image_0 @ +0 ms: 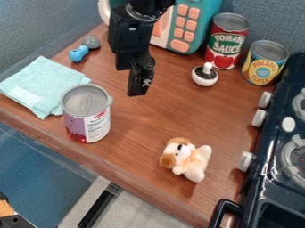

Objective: Move the blue object to the top of the blue cloth

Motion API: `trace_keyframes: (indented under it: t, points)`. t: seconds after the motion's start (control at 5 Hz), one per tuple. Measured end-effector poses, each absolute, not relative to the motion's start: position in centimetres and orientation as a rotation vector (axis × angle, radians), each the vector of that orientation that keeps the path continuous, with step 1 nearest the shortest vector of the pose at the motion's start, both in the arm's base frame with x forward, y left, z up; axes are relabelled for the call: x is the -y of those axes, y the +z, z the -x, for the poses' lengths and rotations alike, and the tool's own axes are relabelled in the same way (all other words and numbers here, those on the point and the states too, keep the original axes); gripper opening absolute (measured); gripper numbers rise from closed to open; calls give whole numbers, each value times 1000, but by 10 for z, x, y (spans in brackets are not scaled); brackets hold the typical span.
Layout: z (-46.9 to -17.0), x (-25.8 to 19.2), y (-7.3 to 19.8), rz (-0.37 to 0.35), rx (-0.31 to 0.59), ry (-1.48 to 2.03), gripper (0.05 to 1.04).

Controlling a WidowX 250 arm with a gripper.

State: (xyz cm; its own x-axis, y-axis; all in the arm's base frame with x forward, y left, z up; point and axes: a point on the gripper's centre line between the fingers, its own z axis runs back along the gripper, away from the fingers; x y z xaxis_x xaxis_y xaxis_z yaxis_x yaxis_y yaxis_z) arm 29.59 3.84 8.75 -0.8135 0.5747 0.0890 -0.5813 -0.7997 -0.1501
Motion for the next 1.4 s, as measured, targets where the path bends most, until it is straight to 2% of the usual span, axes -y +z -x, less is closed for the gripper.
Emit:
trace_keyframes:
  t: [0.2, 0.4, 0.8, 1.0, 1.2, 1.4]
  points:
    - [-294, -37, 78, -94, 202, 2521, 999]
    - [-310, -63, 88, -59, 176, 2717, 998]
    - [-329, -127, 88, -64, 188, 3079, 998]
    - [-331, -164, 79, -101, 197, 3203, 998]
    - [-330, -187, 75, -101, 178, 3257, 998]
    - [-330, -195, 63, -127, 132, 3287, 998]
